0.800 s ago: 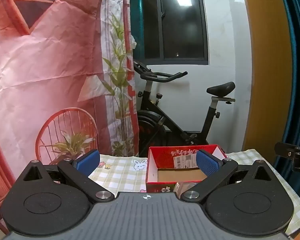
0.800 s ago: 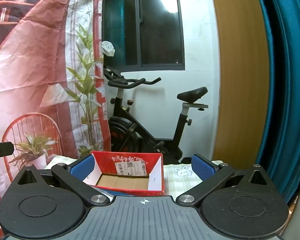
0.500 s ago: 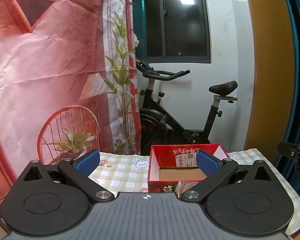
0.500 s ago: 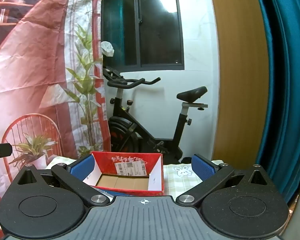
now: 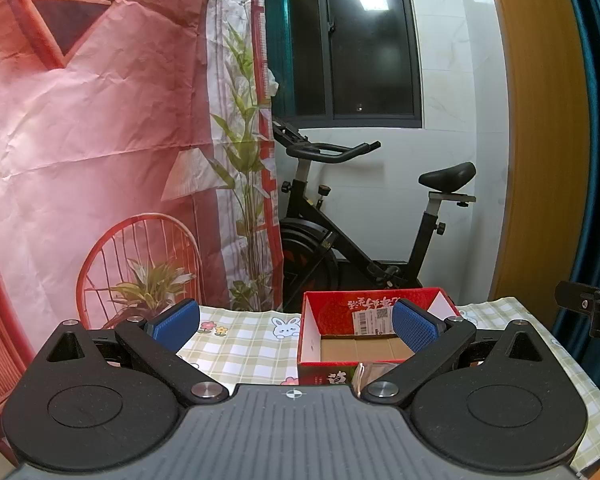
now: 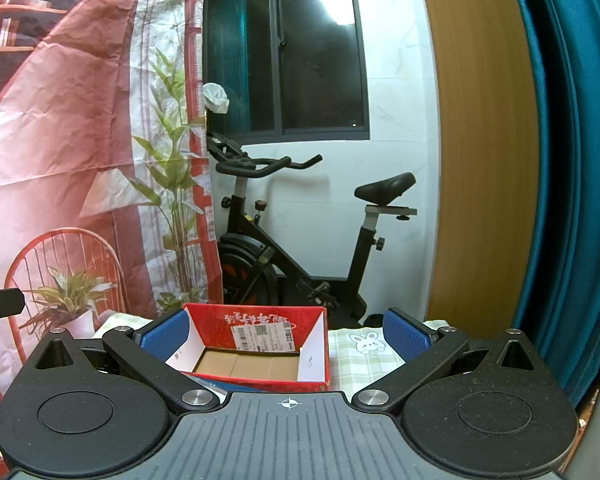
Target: Organize soft objects
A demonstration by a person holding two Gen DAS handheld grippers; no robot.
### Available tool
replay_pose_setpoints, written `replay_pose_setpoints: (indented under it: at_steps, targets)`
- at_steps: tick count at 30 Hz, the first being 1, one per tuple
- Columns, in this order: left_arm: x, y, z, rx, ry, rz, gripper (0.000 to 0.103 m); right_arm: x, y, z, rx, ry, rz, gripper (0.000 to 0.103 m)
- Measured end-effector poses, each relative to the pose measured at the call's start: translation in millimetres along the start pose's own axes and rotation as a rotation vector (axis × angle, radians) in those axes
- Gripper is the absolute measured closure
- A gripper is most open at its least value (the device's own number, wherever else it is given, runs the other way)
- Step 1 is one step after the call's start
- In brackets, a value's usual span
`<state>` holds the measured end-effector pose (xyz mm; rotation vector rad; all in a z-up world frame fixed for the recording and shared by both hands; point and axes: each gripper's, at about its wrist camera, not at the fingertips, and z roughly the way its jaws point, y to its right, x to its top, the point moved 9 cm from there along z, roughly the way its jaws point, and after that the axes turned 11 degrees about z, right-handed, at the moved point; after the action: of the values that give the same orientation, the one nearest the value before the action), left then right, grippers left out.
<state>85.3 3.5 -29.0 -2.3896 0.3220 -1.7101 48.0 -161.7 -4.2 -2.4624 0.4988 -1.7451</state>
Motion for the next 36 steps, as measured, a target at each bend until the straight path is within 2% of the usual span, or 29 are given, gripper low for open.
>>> replay_pose_setpoints:
  at_steps: [36]
  targets:
    - [-2.4,2.4,-0.7,-0.010,0.000,0.001,0.000,-0.1,1.0,-0.3,0.000,0.000,0.004,0.000]
